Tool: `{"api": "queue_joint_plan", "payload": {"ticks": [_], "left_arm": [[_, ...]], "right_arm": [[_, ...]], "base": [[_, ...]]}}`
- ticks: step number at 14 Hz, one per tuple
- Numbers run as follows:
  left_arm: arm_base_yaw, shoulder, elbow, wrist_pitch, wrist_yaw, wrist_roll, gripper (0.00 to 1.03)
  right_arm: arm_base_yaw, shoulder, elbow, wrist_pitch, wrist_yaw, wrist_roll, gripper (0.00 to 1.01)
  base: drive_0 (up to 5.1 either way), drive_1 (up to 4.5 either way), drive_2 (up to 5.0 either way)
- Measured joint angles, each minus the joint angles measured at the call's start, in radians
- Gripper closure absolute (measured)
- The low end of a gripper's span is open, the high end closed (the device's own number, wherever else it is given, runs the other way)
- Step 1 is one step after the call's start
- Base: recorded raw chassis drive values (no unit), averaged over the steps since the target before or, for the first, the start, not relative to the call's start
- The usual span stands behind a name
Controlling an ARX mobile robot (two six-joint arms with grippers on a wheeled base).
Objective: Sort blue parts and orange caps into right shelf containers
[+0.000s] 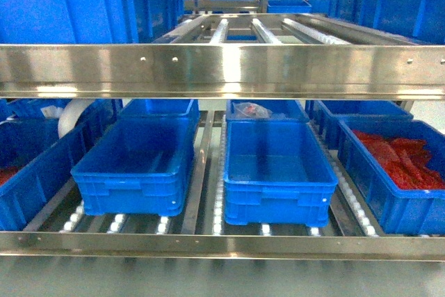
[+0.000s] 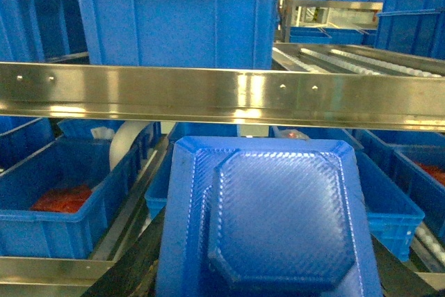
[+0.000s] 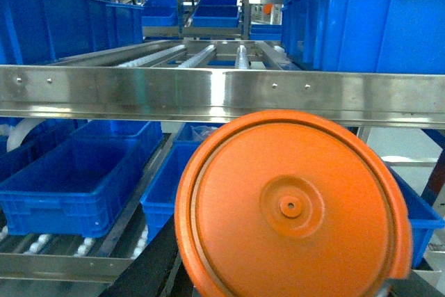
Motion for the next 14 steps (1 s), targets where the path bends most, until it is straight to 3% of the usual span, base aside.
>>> {"api": "queue_joint_plan", "payload": {"ticks": [9, 14], "left_arm": [[0.000, 0.000, 0.000, -0.001, -0.001, 0.000, 0.60], [0.000, 0.000, 0.000, -0.001, -0.001, 0.000, 0.60]], "right_arm": [[0.000, 0.000, 0.000, 0.001, -0.003, 0.000, 0.57], [0.000, 0.000, 0.000, 0.000, -0.003, 0.000, 0.57]], "base": [[-4.9, 2.56, 2.6], [0.0, 0.00, 0.0]]}}
